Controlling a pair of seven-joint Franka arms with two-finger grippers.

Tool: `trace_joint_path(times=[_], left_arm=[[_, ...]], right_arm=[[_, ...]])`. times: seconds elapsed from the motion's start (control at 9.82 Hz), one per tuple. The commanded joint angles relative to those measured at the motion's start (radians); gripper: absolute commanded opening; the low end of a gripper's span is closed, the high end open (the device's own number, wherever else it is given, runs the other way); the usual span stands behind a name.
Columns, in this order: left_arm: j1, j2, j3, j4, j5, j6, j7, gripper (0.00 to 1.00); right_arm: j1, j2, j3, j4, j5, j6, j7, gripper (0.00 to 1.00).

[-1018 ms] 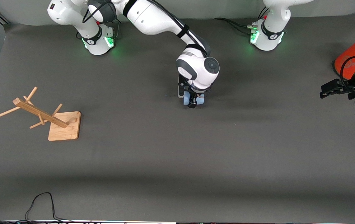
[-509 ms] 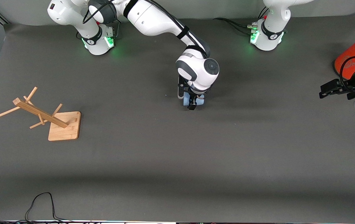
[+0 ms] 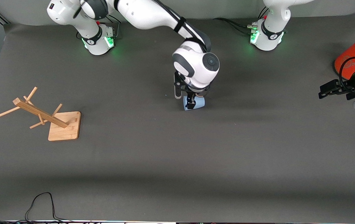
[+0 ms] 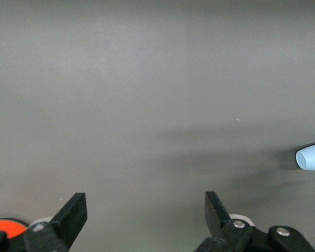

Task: Rotate and upright cup with both arms
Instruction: 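Lower the cup onto its side and open the right gripper, then withdraw the right gripper while the left gripper reaches toward the cup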

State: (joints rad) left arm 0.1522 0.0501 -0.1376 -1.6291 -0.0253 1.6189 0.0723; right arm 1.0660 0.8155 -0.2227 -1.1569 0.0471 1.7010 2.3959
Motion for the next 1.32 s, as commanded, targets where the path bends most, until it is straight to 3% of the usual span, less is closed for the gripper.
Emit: trace_joint_path(times=[0.0, 0.51, 0.92, 1.22], left_arm=[[-0.008, 0.000, -0.005, -0.006, -0.011, 0.019, -0.003, 1.00], [-0.022, 0.016, -0.017, 0.011, -0.013, 0.036, -0.064, 1.00], [-0.140, 0.016, -0.020, 0.012, 0.002, 0.032, -0.237, 1.00], [-0.230, 0.030, -0.020, 0.023, 0.013, 0.032, -0.374, 1.00]], right_arm=[[-0.029, -0.120, 0.006, -0.029, 0.027, -0.139, -0.134, 1.00], [-0.246, -0.385, -0.003, -0.047, 0.028, -0.429, -0.721, 1.00], [-0.518, -0.625, 0.013, -0.220, 0.017, -0.437, -1.221, 1.00], [-0.737, -0.729, 0.020, -0.319, 0.014, -0.407, -1.686, 1.00]])
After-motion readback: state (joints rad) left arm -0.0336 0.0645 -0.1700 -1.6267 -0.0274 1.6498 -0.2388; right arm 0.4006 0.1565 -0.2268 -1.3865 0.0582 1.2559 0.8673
